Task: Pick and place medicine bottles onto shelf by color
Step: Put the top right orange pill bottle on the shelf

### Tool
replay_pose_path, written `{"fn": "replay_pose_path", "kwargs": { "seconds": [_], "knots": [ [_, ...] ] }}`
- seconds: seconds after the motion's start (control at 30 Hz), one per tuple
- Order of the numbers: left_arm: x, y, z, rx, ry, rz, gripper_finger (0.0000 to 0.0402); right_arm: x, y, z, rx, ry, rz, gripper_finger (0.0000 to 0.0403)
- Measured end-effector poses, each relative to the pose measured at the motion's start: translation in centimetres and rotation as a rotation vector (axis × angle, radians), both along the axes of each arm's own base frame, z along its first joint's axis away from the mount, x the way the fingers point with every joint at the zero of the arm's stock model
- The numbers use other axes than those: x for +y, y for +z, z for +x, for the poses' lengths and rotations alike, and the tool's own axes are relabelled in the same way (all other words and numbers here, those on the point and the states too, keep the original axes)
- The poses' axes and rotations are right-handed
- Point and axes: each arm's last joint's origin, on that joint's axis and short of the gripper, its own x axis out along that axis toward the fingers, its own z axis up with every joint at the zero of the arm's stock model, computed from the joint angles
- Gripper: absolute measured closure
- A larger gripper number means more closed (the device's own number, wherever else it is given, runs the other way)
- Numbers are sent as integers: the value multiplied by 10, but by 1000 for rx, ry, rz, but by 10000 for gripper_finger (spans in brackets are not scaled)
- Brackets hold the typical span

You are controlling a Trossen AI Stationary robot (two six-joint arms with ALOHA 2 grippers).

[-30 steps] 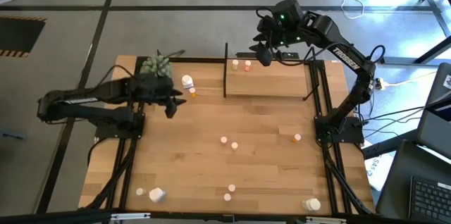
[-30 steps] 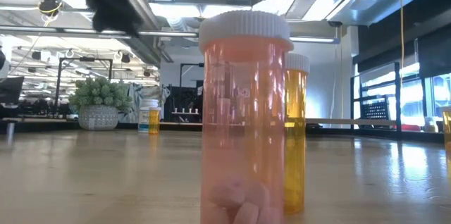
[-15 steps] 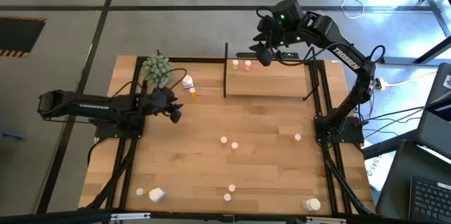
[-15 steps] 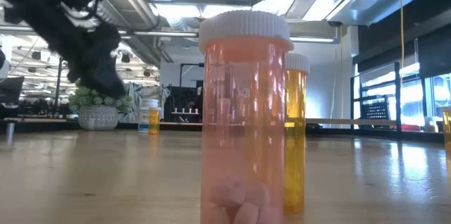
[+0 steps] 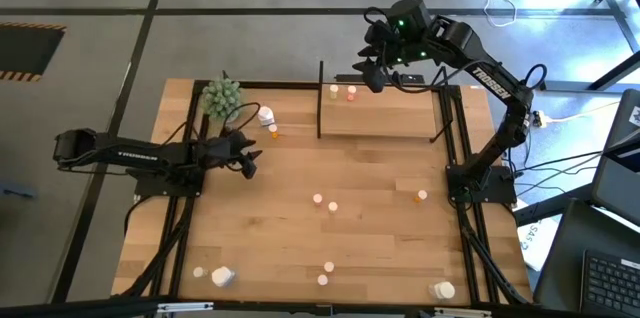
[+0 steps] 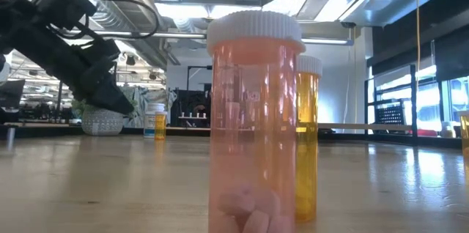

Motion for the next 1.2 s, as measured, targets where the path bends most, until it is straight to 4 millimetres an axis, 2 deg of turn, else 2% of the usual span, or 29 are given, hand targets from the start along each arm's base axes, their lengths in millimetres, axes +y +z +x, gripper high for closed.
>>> {"fn": "replay_pose_path", "kwargs": {
  "seconds": [0.33,0.5,1.2],
  "knots": [
    [2,0,0,46,-33,94,211,0,0,0,-1,0,-1,204],
    [7,5,4,-3,-19,118,211,0,0,0,-5,0,-3,204],
    [24,-11,23,-44,37,78,211,0,1,0,-7,1,-6,204]
  ]
}}
